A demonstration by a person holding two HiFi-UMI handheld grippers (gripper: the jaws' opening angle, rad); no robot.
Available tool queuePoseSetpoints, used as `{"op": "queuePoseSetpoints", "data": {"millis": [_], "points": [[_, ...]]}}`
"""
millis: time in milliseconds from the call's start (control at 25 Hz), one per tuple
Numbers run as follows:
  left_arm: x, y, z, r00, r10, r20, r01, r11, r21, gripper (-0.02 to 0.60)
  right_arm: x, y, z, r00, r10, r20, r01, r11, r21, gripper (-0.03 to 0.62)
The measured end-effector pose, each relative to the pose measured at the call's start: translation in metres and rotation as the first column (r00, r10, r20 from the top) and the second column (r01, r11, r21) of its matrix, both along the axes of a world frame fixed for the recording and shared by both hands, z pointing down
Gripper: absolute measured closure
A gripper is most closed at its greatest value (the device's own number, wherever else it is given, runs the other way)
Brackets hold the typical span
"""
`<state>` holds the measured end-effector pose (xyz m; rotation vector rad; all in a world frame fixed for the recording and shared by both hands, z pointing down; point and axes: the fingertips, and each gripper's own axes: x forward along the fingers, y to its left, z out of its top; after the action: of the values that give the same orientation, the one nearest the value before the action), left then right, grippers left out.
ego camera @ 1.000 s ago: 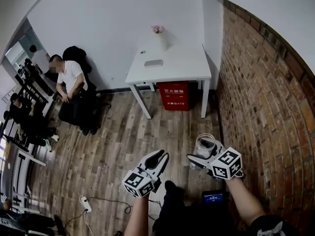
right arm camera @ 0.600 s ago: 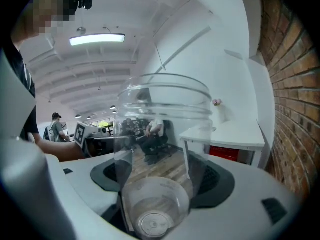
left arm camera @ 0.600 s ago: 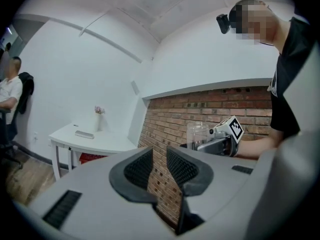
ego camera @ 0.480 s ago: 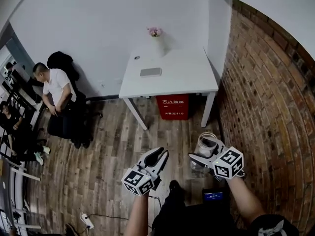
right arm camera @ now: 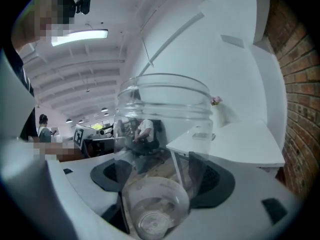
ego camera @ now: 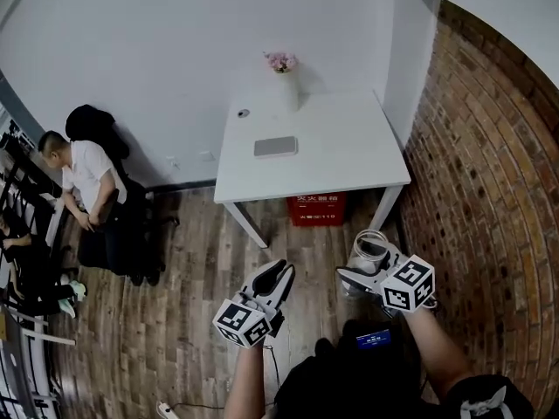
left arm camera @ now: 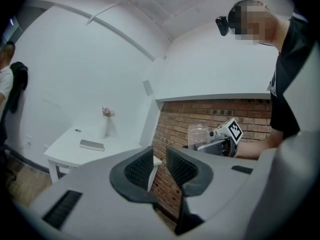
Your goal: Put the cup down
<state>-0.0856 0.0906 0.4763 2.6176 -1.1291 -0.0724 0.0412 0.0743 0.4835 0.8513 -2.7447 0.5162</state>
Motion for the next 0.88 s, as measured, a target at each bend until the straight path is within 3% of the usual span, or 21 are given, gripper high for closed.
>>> {"op": "queuePoseSetpoints", "data": {"millis": [320,880], "points": [[-0.020,-0.084,0.020,0.999,-0.008,-0.035,0.008,1.000,-0.002,0.495,-0.028,-0.089,0.022,0.999,-0.032,0.014,0.032,0.999,-0.002,0.233],[-0.059,-0.319,0.018,0.995,-0.105,-0.002,0.105,0.994,-0.038,0.495,-0.075,-0.348,0.022,0.989,-0.124,0.074,0.127,0.992,-0.024,0.233]]}}
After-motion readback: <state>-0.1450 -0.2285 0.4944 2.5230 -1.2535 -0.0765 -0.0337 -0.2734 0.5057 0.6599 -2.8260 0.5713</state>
